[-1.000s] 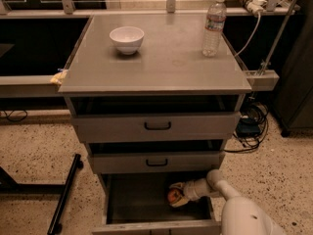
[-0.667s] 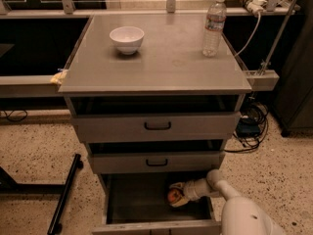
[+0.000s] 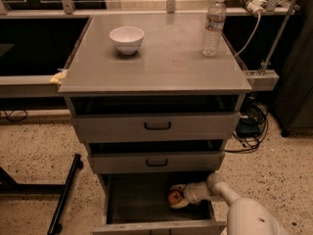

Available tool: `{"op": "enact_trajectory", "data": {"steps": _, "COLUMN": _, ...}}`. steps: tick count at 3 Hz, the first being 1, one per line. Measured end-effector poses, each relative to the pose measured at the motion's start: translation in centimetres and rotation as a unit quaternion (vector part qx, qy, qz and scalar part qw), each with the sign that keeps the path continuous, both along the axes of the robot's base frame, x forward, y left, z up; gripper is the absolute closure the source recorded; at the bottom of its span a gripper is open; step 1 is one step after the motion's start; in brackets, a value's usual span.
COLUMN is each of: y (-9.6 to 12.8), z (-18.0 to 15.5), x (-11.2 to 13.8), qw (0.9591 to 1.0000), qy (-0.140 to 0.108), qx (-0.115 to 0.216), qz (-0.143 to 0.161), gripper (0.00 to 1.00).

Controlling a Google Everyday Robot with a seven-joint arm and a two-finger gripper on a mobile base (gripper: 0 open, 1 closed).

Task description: Place apple into bottom drawer

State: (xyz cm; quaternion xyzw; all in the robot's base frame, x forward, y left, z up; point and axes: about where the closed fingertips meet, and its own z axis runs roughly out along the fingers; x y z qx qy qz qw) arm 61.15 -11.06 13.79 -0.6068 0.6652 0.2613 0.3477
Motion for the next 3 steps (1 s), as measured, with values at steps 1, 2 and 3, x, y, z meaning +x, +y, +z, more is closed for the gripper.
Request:
{"op": "enact_trajectory", "data": {"steps": 1, "y": -0.10, "z": -0.06, "x": -0.11, "qw": 0.9997, "qy": -0.007, "qx": -0.006, "qz": -0.021, "gripper": 1.00}}
{"op": "enact_trajectory", "data": {"steps": 2, "y": -0.10, "z": -0.06, "x": -0.12, "qw": 0.9997, "qy": -0.007, "qx": -0.006, "qz": -0.022, "gripper": 1.00}}
{"op": "enact_trajectory", "data": {"steps": 3, "y": -0.10, "z": -0.06, "x": -0.12, "qw": 0.9997, "qy": -0.007, "qx": -0.006, "qz": -0.022, "gripper": 0.82}}
